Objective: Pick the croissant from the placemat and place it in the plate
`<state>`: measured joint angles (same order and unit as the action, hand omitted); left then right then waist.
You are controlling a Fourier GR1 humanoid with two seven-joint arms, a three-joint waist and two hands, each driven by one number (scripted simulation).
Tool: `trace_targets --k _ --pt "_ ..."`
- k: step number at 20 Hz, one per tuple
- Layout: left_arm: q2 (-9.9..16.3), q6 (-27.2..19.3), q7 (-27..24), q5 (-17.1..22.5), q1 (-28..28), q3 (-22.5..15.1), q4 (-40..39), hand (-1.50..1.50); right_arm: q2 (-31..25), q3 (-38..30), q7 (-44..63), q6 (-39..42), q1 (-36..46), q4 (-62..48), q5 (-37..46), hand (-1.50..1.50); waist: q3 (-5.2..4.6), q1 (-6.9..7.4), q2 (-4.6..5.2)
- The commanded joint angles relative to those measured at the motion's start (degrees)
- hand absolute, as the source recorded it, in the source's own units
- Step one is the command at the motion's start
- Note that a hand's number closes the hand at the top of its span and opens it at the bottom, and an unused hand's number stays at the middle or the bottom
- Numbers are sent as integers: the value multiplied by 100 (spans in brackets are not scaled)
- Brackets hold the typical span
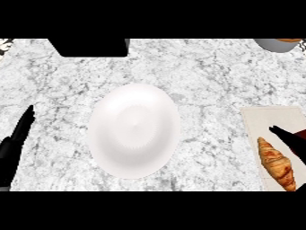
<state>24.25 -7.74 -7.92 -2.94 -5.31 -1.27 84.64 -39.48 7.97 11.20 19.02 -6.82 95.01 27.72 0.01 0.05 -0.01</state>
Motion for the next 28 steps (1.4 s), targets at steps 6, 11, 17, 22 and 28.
trace_targets --k 6,11,17,22,28 --pt "-268 294 217 -224 -30 251 263 0 683 -204 -592 17 574 -1181 732 -150 1 15 0" --pt "-266 432 86 -327 77 471 39 0 642 -447 -1263 79 331 -1034 718 150 0 -5 -3" --pt "-464 522 158 -563 -110 588 341 0 970 -567 -1580 -158 475 -1475 1259 150 0 8 -2" --pt "-676 578 4 -605 187 611 -23 0 1294 -590 -1138 -394 569 -1194 1578 150 -2 -12 -1" --pt "-719 521 -16 -684 -148 544 171 0 1837 -585 542 -1027 450 -545 2284 150 -5 -22 -11"
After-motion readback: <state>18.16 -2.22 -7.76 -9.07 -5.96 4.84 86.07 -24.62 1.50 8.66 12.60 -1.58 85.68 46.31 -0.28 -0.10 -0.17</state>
